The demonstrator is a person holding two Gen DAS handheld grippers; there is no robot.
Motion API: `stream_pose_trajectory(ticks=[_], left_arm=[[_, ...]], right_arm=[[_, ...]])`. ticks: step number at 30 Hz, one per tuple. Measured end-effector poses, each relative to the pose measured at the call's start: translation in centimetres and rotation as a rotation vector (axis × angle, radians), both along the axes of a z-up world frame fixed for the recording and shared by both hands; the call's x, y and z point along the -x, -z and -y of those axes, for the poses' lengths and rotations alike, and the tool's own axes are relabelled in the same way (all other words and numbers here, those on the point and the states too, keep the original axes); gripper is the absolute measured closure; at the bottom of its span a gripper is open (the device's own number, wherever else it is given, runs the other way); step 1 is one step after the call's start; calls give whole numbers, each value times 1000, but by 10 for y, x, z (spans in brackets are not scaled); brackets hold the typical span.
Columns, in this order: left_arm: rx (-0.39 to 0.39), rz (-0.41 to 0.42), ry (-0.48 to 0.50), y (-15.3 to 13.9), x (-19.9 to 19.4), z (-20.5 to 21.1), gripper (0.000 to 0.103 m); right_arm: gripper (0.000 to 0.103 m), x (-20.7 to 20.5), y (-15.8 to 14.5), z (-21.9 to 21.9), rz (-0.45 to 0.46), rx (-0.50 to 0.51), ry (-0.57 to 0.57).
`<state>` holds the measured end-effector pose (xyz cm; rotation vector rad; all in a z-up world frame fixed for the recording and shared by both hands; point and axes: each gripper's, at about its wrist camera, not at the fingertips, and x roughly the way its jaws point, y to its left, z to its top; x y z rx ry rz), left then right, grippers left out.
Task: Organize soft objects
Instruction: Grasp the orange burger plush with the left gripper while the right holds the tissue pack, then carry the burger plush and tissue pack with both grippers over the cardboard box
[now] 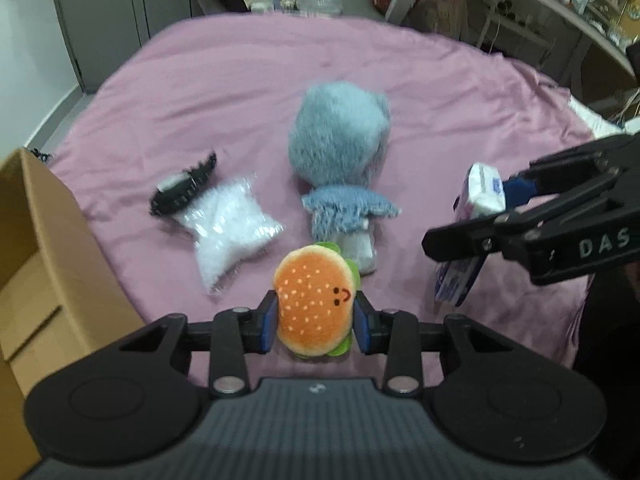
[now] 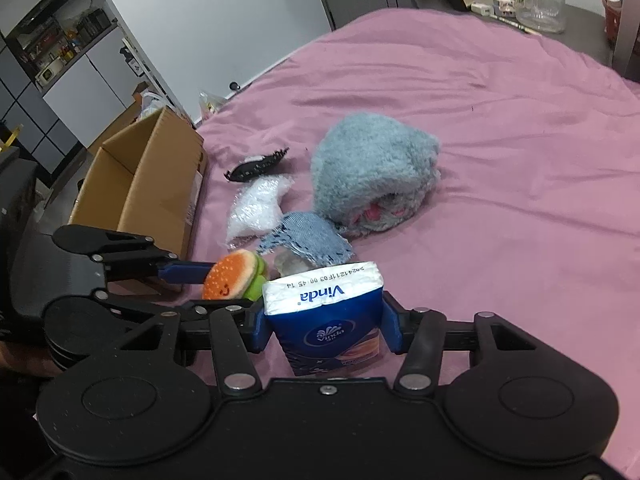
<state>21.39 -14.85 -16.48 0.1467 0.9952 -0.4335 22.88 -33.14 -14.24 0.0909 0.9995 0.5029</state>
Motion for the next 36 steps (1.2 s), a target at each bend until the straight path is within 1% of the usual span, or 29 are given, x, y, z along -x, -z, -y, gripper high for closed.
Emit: stream_pose_trajectory(ticks=[5, 9, 19, 27, 36], left_arm=[[32, 76, -16, -26, 11, -8, 66], [44, 122, -42, -40, 19, -17, 66], [90, 218, -121, -74, 41, -58, 66], [88, 255, -209, -86, 51, -102, 66], [80, 268, -298, -88, 45, -151, 66]], right_arm=[[51, 6, -20, -8, 55, 3, -5], [51, 12, -36, -19, 111, 22, -11], [51, 30, -64, -56, 214, 50, -10], [51, 34, -77, -93, 274, 48, -39], [51, 23, -86, -141, 332, 44, -103]])
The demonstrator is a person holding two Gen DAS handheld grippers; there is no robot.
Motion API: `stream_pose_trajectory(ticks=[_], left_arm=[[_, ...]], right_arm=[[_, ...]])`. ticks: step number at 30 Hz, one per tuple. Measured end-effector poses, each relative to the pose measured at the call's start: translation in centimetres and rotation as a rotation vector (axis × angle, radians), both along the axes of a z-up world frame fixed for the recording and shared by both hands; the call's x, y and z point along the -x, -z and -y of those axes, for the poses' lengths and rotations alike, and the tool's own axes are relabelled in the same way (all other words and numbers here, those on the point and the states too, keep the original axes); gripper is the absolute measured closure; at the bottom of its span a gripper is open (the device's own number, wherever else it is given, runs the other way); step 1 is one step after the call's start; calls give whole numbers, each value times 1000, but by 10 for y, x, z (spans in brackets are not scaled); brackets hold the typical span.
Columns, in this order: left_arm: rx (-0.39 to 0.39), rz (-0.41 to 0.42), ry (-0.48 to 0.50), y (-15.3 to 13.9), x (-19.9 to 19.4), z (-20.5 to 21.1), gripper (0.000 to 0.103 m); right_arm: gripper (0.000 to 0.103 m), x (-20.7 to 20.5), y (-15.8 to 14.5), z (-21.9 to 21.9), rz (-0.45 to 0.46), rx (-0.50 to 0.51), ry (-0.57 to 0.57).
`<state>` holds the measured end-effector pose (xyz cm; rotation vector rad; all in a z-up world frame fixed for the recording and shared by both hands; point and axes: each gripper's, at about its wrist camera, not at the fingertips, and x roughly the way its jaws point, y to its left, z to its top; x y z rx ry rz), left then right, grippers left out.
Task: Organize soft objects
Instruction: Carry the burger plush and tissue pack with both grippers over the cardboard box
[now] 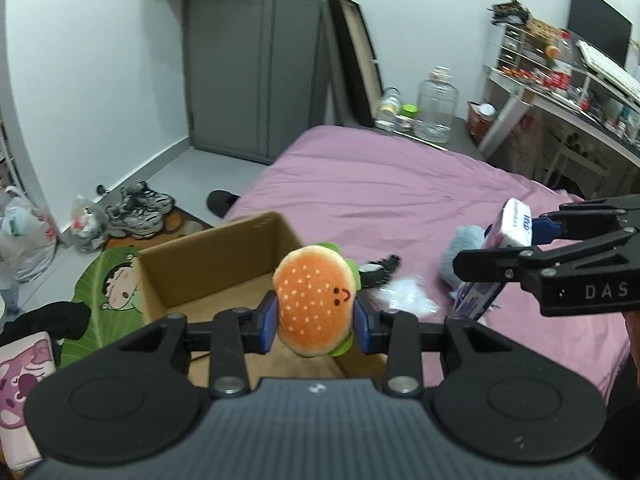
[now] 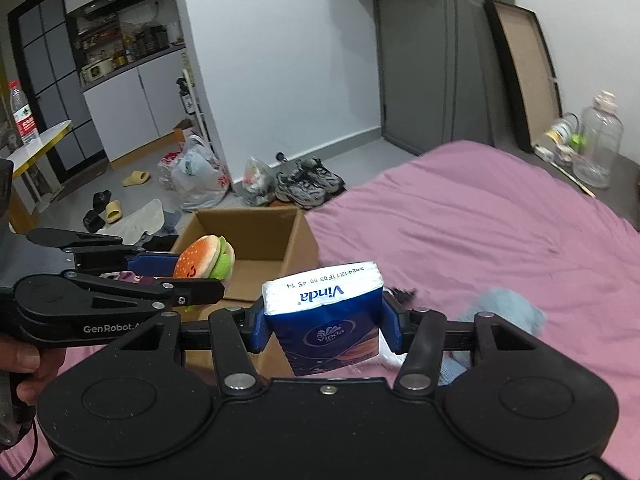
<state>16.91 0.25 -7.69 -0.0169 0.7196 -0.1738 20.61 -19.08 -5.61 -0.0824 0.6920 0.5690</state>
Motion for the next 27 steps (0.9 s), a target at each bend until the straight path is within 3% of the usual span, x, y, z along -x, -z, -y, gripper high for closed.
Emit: stream_pose_trajectory(ticks=[17, 27], left_arm=[[74, 4, -131, 24, -34, -57, 66], [39, -40, -180, 43, -66, -64, 65]], right_arm=[[51, -27, 0, -52, 23, 38, -95], [51, -44, 0, -59, 6, 17, -121]])
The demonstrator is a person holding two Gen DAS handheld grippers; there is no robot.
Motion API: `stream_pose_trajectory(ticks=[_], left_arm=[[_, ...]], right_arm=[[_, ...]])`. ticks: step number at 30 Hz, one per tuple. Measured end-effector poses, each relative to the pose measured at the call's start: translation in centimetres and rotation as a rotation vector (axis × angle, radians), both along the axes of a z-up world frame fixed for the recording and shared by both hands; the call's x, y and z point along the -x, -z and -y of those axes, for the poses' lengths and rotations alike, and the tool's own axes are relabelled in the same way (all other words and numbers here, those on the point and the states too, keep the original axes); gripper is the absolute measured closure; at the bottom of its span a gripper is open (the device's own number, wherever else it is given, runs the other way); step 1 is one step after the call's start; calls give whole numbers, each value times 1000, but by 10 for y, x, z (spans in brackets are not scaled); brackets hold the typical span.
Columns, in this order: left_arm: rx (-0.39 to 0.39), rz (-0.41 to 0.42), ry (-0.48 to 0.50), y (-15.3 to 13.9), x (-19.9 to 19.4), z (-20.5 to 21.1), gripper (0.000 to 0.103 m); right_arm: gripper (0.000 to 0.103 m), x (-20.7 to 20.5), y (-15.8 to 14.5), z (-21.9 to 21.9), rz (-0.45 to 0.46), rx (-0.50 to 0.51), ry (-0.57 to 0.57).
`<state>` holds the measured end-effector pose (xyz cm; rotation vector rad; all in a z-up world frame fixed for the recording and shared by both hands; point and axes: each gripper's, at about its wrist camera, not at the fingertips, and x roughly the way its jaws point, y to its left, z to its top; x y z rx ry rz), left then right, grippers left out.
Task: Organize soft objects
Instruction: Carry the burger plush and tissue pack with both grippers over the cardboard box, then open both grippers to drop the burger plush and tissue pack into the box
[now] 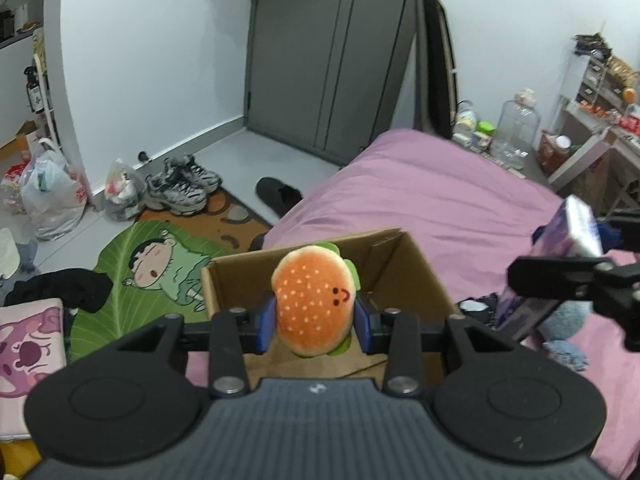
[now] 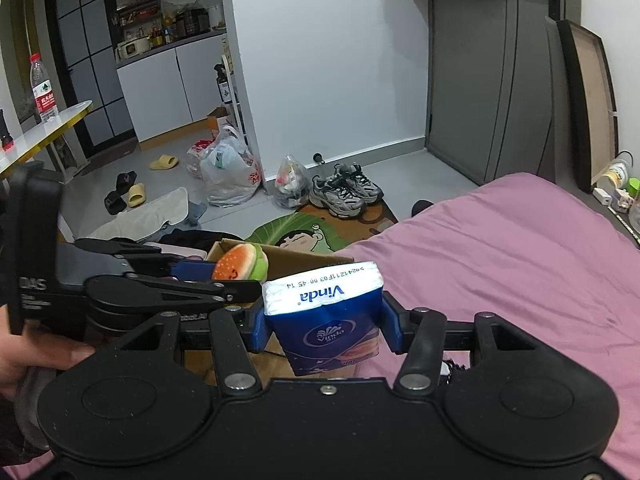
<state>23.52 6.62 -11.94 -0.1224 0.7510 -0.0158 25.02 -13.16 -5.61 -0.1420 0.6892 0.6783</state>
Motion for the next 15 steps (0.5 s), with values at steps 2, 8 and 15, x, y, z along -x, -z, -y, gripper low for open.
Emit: stream_pose_trajectory(ticks=[2, 8, 15], left_arm=[[-21, -14, -6, 4, -2, -1, 62], [-25, 11, -24, 1, 6, -8, 32], [-15, 45, -54, -14, 24, -17, 26]], right_arm=[[51, -2, 1, 1, -4, -3, -6], [51, -9, 3, -11, -15, -14, -36], [51, -22, 0, -30, -39, -32, -41]])
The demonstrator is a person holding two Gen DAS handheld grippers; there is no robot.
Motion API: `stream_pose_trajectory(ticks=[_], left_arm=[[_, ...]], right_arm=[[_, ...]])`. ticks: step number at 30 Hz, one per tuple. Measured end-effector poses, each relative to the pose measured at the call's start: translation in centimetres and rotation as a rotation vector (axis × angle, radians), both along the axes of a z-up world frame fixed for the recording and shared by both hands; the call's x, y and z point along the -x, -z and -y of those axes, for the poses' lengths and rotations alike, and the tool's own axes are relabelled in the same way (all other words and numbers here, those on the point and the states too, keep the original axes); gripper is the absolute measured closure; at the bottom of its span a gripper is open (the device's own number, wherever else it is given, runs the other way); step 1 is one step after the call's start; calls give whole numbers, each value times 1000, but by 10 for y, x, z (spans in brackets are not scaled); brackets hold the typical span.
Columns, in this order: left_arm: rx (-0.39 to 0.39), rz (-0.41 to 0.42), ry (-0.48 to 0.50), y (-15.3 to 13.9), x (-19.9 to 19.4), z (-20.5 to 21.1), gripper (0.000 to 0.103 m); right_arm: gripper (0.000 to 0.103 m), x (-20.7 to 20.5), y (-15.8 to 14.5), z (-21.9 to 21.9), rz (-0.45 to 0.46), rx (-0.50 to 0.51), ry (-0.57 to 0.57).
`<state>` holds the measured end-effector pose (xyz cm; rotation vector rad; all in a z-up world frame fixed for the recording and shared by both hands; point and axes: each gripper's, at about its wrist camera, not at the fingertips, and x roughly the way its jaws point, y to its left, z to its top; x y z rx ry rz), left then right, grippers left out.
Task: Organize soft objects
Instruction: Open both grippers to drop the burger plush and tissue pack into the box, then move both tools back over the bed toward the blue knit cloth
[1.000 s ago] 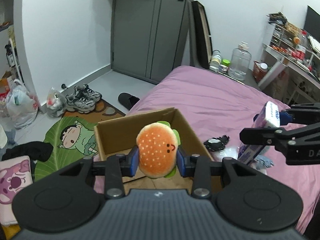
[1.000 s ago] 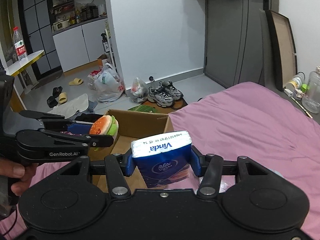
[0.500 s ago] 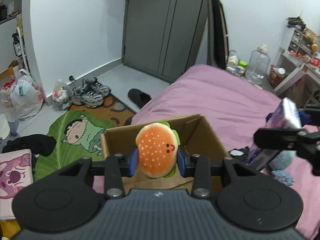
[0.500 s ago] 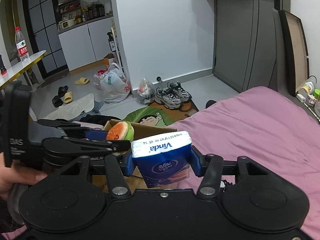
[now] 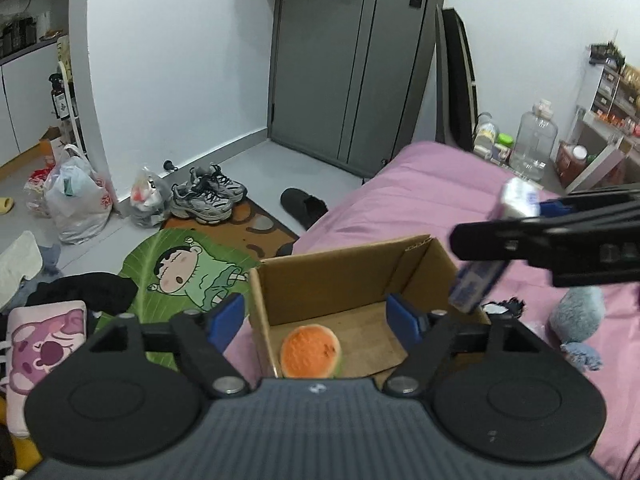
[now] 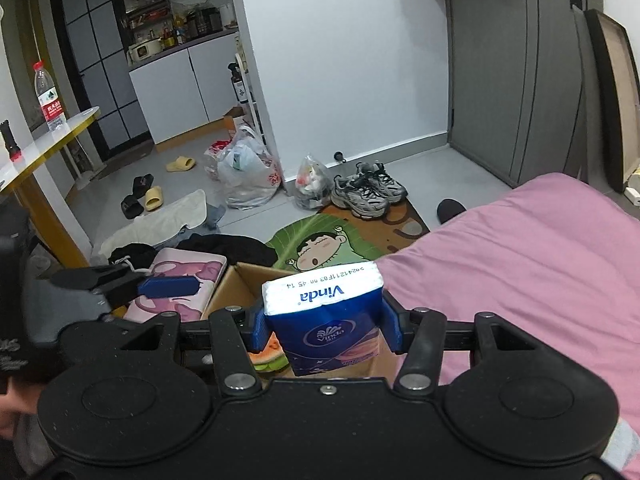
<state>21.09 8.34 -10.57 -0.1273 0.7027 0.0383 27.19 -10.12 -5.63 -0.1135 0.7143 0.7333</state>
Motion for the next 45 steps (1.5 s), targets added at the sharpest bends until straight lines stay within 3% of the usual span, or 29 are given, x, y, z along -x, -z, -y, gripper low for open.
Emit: stream_pose_trajectory(ticks=[2, 4, 6, 13, 18, 25, 31, 45], left_arm=[[10, 0, -7, -2, 6, -3, 26], [15, 2, -12, -4, 12, -5, 26], [19, 1, -18, -6, 18, -6, 26], [25, 7, -29, -21, 40, -8, 26], [1, 27, 17, -39, 53, 4, 26], [-35, 41, 73, -60, 64, 34, 26], [-64, 58, 106, -77, 71, 69, 26], [-112, 50, 277, -96, 79, 137, 26]], right_arm=[[48, 0, -1, -7, 9, 5, -8], [35, 1, -2, -15, 22, 15, -17], [11, 6, -5, -17, 52, 25, -11], [10, 19, -15, -3, 40, 9, 28], [10, 30, -23, 23, 37, 7, 67], [9, 49, -40, 73, 54, -6, 150], [3, 65, -51, 111, 65, -24, 220], [0, 111, -47, 176, -13, -52, 377]])
